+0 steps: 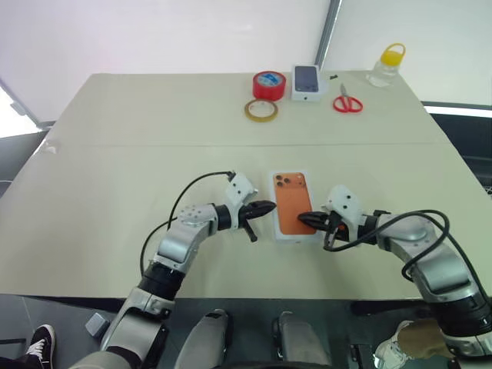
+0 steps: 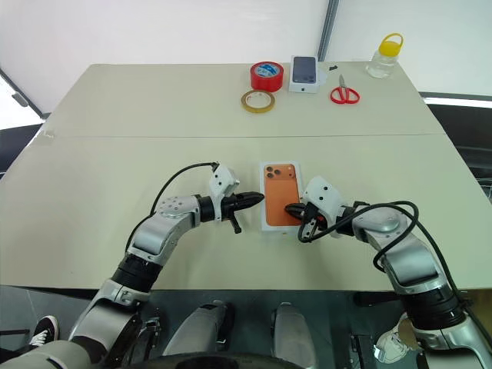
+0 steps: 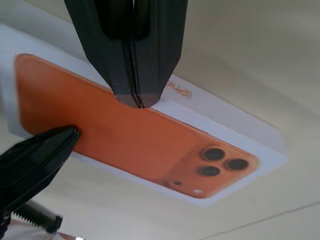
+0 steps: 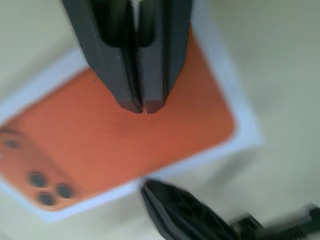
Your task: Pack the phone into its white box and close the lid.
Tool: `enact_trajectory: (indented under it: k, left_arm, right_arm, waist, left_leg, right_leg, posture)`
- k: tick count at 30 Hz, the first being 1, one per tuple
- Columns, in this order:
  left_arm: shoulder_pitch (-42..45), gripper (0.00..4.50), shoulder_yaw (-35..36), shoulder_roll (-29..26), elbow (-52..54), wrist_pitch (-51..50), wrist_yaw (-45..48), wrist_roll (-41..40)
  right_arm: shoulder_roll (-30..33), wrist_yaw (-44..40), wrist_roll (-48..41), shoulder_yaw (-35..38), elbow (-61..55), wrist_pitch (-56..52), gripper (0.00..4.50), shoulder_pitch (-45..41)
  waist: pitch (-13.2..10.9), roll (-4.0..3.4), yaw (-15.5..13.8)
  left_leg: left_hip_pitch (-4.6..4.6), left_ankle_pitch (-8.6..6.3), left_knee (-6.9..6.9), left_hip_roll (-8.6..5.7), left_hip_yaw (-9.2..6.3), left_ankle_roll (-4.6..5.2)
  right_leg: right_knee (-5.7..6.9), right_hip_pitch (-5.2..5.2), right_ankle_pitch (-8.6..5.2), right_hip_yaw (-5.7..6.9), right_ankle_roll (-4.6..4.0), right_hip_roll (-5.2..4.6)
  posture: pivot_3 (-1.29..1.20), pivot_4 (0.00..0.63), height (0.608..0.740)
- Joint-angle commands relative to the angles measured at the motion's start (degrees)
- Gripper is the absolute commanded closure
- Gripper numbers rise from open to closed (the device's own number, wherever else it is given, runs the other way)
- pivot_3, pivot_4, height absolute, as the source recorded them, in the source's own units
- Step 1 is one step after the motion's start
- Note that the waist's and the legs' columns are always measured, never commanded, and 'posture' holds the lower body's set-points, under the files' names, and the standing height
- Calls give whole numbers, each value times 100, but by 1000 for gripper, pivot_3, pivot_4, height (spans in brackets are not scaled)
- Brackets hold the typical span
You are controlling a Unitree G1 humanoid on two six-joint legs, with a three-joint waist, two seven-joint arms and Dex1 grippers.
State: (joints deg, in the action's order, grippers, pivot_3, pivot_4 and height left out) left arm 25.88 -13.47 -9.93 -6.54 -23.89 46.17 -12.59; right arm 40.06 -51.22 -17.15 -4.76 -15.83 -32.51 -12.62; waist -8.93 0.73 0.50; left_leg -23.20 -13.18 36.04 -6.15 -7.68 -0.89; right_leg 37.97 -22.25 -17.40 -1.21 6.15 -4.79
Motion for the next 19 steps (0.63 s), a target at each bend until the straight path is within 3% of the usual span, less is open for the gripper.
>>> enact_trajectory:
  k: [1, 3, 6, 13, 19]
  left_arm:
    - [26, 2653, 744, -58, 565, -146, -197, -560]
    - [78, 1631, 1240, -189, 960, -249, -390, -871]
    - [-154, 120, 1496, -818, 1568, -553, -256, -1028]
    - [-1477, 120, 2364, -2123, 2037, -309, 180, -1240]
    - [-2089, 120, 3031, -2512, 2213, -476, 155, -1638]
  right_arm:
    - [-137, 161, -223, 461, 183, 68, 2588, -423]
    - [-125, 149, -315, 632, 370, 131, 1507, -561]
    - [23, 9, -354, 771, 540, 230, 17, -616]
    - [476, -437, -405, 1308, 1039, 874, 17, -622]
    - [890, -893, -212, 1448, 1401, 1545, 17, -195]
  waist:
    - [-11, -2, 36]
    - [-21, 1, 41]
    - [-20, -1, 25]
    - [-28, -13, 9]
    - [-30, -13, -10]
  left_leg:
    - [-6, 0, -1, 0, 1, 0]
    - [-21, 2, -1, 2, 1, -2]
    - [-24, 6, -8, 7, 0, -10]
    - [-23, 3, -3, 0, 6, -4]
    - [-23, 0, -11, 1, 5, 0]
  right_leg:
    - [3, -11, 0, -2, 0, 0]
    - [12, -35, 1, -3, -1, 3]
    - [13, -42, 1, -2, -2, 7]
    - [6, -35, 1, -8, -3, -3]
    - [0, -33, 0, -3, -5, -10]
  posture:
    - [0, 150, 740]
    - [0, 150, 740]
    - [0, 150, 740]
    - [0, 150, 740]
    - [0, 150, 740]
